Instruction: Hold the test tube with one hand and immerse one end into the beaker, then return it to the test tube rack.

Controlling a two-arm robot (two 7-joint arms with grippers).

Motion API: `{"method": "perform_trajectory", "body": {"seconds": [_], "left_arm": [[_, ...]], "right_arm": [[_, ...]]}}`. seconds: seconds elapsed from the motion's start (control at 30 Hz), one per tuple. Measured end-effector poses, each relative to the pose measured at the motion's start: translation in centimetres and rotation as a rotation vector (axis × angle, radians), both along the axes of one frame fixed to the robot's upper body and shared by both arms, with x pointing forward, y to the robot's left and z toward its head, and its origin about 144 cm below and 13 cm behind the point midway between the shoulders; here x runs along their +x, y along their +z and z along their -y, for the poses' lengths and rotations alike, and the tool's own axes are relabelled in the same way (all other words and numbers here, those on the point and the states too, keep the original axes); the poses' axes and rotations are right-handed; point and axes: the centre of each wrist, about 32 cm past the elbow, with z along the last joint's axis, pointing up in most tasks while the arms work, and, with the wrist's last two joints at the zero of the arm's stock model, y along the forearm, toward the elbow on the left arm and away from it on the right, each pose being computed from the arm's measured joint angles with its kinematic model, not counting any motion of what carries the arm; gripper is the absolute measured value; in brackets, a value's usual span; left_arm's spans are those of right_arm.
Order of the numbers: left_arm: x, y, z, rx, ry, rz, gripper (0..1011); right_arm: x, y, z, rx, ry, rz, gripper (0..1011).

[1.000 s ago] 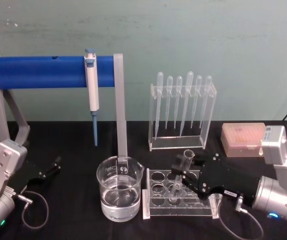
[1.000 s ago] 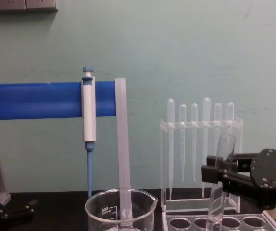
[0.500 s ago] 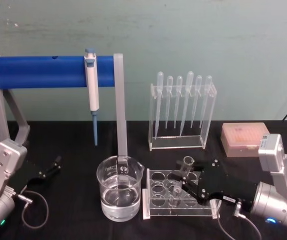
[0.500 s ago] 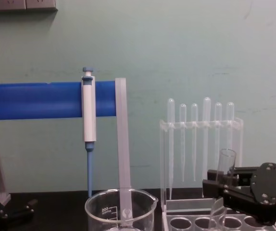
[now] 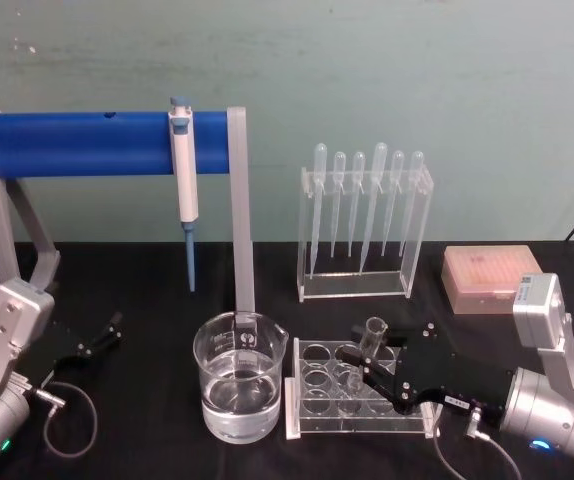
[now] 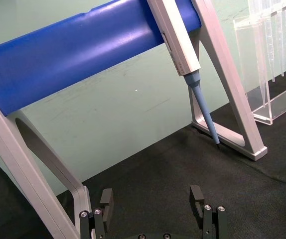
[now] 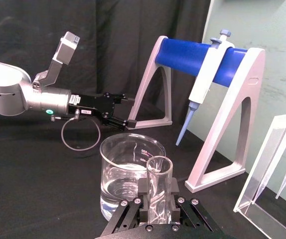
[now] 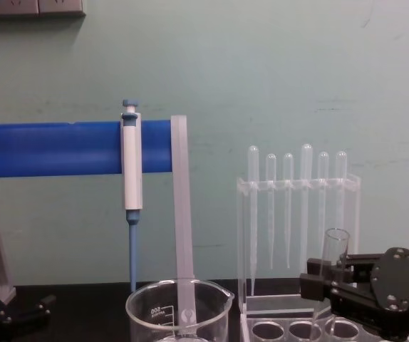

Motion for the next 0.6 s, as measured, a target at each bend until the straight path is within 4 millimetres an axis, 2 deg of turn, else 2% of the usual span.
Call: {"method": "perform_trajectory", "body": {"seconds": [0.17,0.2,0.37,0.4,0.47,0.53,0.6], "left_arm": [[0.00,0.00,0.00,0.000,0.000,0.000,1000],[0.00,0.00,0.00,0.000,0.000,0.000,1000],[0.00,0.00,0.00,0.000,0.000,0.000,1000],[0.00,0.00,0.00,0.000,0.000,0.000,1000],[0.00,0.00,0.00,0.000,0.000,0.000,1000],[0.00,0.00,0.00,0.000,0.000,0.000,1000],[0.00,0.00,0.00,0.000,0.000,0.000,1000]], "right_arm": [[0.00,0.03,0.00,0.001,0.000,0.000,274],[0.01,0.04,0.00,0.001,0.000,0.000,334],[0.01,0.07,0.01,0.002,0.000,0.001,486],[0.01,0.07,0.01,0.002,0.000,0.001,486],[0.01,0.08,0.02,0.003,-0.001,0.001,596],[0.01,0.09,0.02,0.003,-0.001,0.001,630],[0.01,0.09,0.02,0.003,-0.001,0.001,716]]}}
